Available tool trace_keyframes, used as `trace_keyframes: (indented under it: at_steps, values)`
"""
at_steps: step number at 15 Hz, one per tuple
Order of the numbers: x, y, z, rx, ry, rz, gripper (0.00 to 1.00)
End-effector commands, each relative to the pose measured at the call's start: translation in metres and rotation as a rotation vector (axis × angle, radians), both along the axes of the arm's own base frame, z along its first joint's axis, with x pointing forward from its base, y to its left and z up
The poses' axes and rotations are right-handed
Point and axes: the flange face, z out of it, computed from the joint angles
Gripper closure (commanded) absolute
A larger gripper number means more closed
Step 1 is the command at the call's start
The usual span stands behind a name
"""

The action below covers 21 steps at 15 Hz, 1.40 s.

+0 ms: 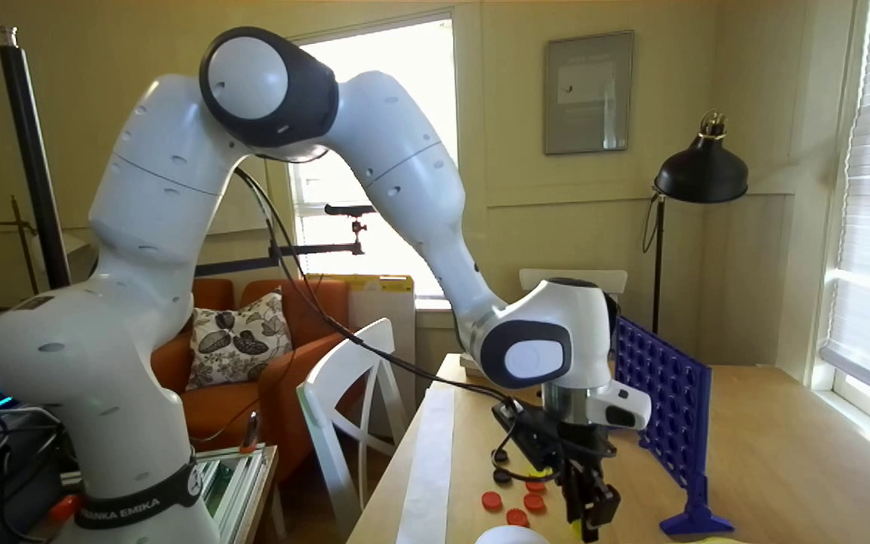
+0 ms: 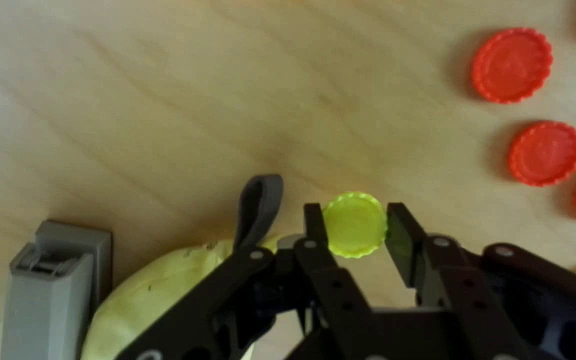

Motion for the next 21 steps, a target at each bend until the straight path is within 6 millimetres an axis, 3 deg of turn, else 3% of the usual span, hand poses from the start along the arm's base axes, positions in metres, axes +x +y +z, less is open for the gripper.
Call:
trace_keyframes:
  at_steps: [1, 6, 11, 17, 21]
  values:
    - [-0.005, 0.016, 0.049, -0.035, -0.121, 0.028, 0.90]
    - [-0.007, 0.026, 0.111, -0.067, -0.328, 0.028, 0.90]
    - [-0.007, 0.026, 0.156, -0.075, -0.496, 0.021, 0.90]
    - [-0.002, 0.024, 0.190, -0.076, -0.621, 0.030, 0.90]
    - [0.004, 0.024, 0.201, -0.066, -0.676, 0.033, 0.90]
